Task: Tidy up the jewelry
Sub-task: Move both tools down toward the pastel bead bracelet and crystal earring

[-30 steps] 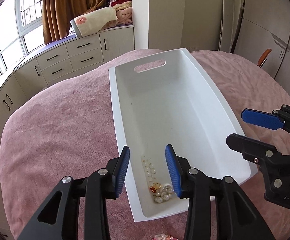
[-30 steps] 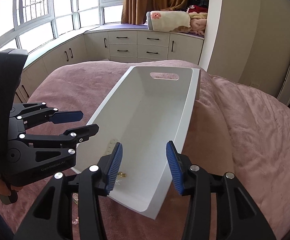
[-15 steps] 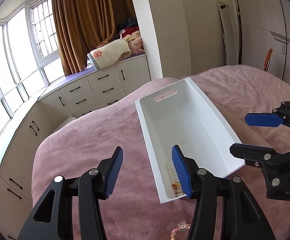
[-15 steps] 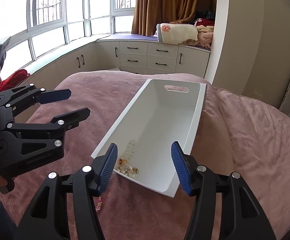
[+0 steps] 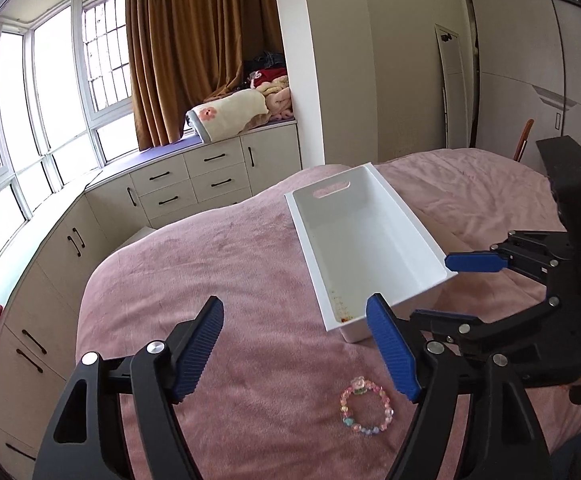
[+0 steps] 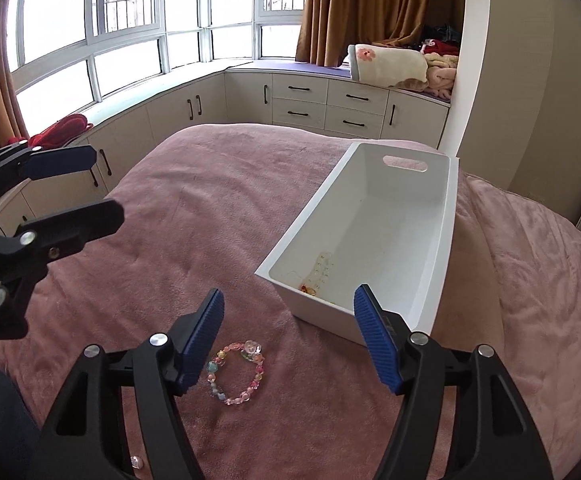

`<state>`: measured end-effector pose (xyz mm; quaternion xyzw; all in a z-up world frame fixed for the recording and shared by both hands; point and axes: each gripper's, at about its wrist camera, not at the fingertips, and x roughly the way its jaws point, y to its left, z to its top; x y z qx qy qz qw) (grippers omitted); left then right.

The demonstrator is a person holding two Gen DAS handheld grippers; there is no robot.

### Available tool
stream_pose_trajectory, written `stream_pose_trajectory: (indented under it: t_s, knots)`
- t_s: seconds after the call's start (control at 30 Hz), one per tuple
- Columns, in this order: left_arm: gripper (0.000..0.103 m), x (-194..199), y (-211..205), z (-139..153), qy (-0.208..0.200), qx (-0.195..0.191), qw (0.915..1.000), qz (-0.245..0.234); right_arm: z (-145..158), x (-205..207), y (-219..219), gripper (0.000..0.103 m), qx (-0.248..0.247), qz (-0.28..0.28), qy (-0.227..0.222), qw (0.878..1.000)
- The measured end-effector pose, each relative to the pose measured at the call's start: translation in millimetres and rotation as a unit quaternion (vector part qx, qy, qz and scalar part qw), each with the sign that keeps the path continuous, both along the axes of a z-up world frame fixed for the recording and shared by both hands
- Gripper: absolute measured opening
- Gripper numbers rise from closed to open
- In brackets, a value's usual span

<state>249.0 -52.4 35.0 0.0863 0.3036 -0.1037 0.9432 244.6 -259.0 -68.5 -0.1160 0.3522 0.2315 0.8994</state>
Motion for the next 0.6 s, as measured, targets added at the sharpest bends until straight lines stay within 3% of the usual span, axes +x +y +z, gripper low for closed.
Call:
stream_pose_trajectory:
  t_s: [0.13, 0.33, 0.6]
  knots:
    - [0.077, -23, 20, -13, 0.015, 0.002, 0.9999, -0.007, -17, -6, 10, 0.07, -0.006, 0.005, 0.016, 1.0]
    - [0.086, -51, 47, -39, 0.041, -0.017, 0.9989, -0.013, -45, -9, 18, 0.073, -0.015, 0.006, 0.042, 0.999]
    - [0.088, -85, 56, -94, 0.086, -0.021, 0.9953, -0.037, -90, 1, 26, 0.073, -0.032, -0.001, 0.077, 0.997]
